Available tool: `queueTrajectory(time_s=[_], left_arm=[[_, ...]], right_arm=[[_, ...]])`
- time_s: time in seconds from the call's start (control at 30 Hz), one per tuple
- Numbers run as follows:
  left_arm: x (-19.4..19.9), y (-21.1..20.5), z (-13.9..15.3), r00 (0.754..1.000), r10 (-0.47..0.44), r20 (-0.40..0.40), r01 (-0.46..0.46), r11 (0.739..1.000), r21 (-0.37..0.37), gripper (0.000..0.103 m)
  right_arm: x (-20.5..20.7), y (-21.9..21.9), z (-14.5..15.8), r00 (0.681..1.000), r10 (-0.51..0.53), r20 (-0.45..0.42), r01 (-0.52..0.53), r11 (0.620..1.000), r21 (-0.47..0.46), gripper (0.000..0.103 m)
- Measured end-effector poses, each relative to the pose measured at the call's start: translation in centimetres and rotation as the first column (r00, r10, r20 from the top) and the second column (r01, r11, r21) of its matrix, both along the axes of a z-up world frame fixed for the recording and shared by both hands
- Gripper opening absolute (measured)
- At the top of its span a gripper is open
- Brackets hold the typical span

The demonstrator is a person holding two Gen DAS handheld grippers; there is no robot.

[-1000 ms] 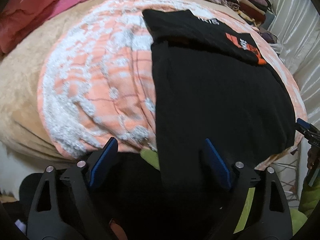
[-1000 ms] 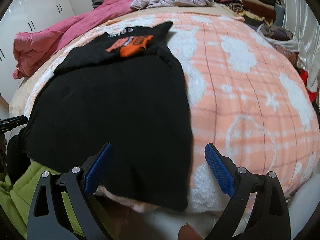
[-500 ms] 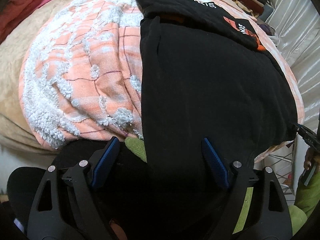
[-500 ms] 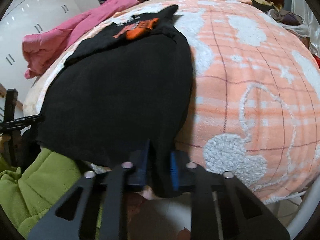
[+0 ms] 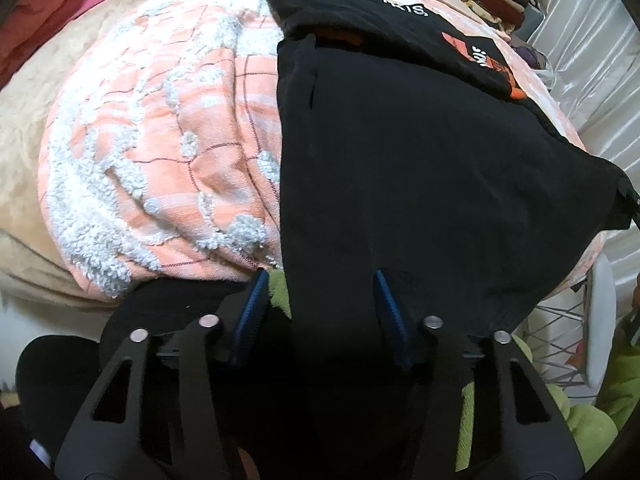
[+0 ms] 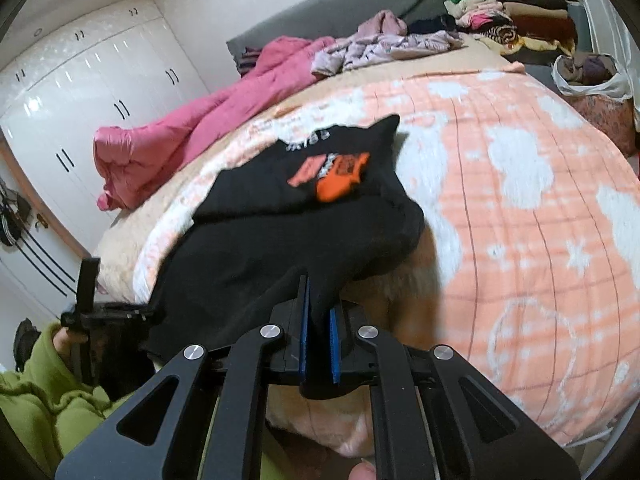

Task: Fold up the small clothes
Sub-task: 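Grasp the black hem with the right tool while the left tool grasps it too, then lift the hem with both tools, fold it over toward the collar, release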

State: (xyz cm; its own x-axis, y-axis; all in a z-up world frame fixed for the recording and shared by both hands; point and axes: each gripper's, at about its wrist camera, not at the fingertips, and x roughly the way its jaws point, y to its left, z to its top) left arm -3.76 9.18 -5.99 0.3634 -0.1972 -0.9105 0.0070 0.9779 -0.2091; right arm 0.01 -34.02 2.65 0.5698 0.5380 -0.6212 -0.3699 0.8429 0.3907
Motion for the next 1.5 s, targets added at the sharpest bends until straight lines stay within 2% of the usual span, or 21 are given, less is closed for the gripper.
queueTrajectory(time_s=[0.07,0.17,0.2,0.27,0.4,0.63,0.93,1.17,1.27,1.5], left_arm=[[-0.2,0.1,0.3,1.000,-0.005,0.002,0.005,1.000,-0.009,0.037],[-0.6,-0.4,0.8,0.999,-0.038,0.016,0.038,0.999,-0.021,0.021],[-0.7,-0.6,1.0,0.999,-0.048,0.019,0.049,0.998,-0.027,0.011],[-0.9,-1.1,1.3,0.998,-0.062,0.033,0.063,0.998,-0.019,0.008],[-0.7,-1.0,2.2,0.996,-0.059,0.062,0.062,0.997,-0.047,0.007],[0.8,1.4,6.2,0.984,0.025,0.176,-0.003,0.992,-0.126,0.006],[4.8,3.6,9.7,0.957,0.113,0.268,-0.076,0.987,-0.144,0.006],[9.6,4.9,10.7,0.944,0.174,0.281,-0.124,0.974,-0.188,0.006],[11.9,5.0,10.6,0.941,0.193,0.279,-0.147,0.973,-0.176,0.006],[15.9,5.1,9.8,0.938,0.226,0.264,-0.184,0.967,-0.175,0.006]], right_arm=[[0.4,0.3,0.2,1.000,-0.004,0.009,0.004,1.000,0.005,0.007],[0.8,0.4,0.4,1.000,-0.010,0.018,0.009,1.000,0.015,0.007],[0.8,0.4,0.4,1.000,-0.013,0.018,0.012,1.000,0.019,0.007],[0.9,0.5,0.3,1.000,-0.018,0.020,0.017,1.000,0.022,0.007],[1.3,0.7,0.6,0.999,-0.020,0.028,0.019,0.999,0.034,0.007],[2.3,0.4,1.6,0.997,-0.043,0.060,0.039,0.997,0.070,0.007],[5.9,0.4,3.6,0.991,-0.086,0.105,0.074,0.991,0.113,0.007],[9.6,0.9,5.0,0.985,-0.116,0.128,0.101,0.988,0.118,0.007],[11.4,1.0,5.0,0.985,-0.128,0.119,0.112,0.985,0.130,0.007],[15.0,2.0,4.2,0.983,-0.150,0.103,0.141,0.986,0.093,0.007]])
